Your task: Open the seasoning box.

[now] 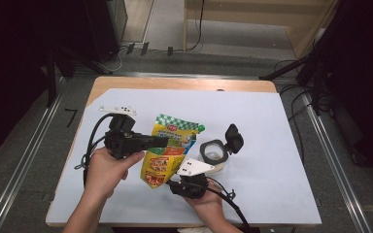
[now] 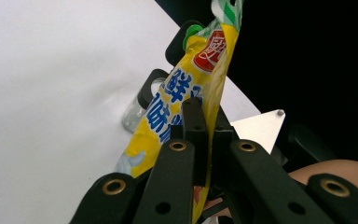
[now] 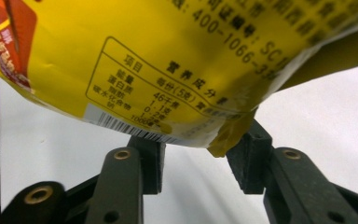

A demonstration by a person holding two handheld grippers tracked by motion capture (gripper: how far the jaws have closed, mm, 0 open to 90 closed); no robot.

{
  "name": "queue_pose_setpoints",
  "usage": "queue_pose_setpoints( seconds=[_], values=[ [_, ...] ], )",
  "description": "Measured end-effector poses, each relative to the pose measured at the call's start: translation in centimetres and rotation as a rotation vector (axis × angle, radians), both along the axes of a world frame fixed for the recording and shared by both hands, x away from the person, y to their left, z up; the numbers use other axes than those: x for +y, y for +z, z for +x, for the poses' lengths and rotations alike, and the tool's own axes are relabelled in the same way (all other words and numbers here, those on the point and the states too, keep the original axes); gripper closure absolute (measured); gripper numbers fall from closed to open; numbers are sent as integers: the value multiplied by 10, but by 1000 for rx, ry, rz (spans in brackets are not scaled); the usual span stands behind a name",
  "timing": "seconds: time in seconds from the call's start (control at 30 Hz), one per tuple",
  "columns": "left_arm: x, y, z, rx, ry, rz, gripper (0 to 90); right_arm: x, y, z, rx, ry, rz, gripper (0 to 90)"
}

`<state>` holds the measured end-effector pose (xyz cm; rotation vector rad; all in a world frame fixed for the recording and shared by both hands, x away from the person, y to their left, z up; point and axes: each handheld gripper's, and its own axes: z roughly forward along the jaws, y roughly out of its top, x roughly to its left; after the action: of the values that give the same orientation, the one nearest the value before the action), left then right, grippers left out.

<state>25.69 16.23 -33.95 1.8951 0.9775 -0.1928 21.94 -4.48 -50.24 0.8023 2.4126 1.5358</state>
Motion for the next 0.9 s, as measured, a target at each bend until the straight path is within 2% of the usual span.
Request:
queue_pose_setpoints(
  seconds=[0.1,0.33,0.47,0.6,0.63,0.73,0.9],
  values=[
    [-1,-1,1,0,-7,-1,900,0,0,0,12,8,1,631],
    [-6,-3,0,-27,-14,16,900,0,1,-2,14,21,6,651],
    [-9,-5,0,-29,-20,61,878,-2,1,0,12,23,13,653],
    [-11,-7,0,-28,-32,71,870,-5,3,0,16,23,22,656],
    [-13,-9,0,-37,-30,98,864,-5,3,0,27,25,23,657],
    [-15,-12,1,-31,-31,118,850,-5,3,0,35,27,26,660],
    [-19,-15,0,-61,-49,149,876,-5,4,0,38,33,23,667]
  ],
)
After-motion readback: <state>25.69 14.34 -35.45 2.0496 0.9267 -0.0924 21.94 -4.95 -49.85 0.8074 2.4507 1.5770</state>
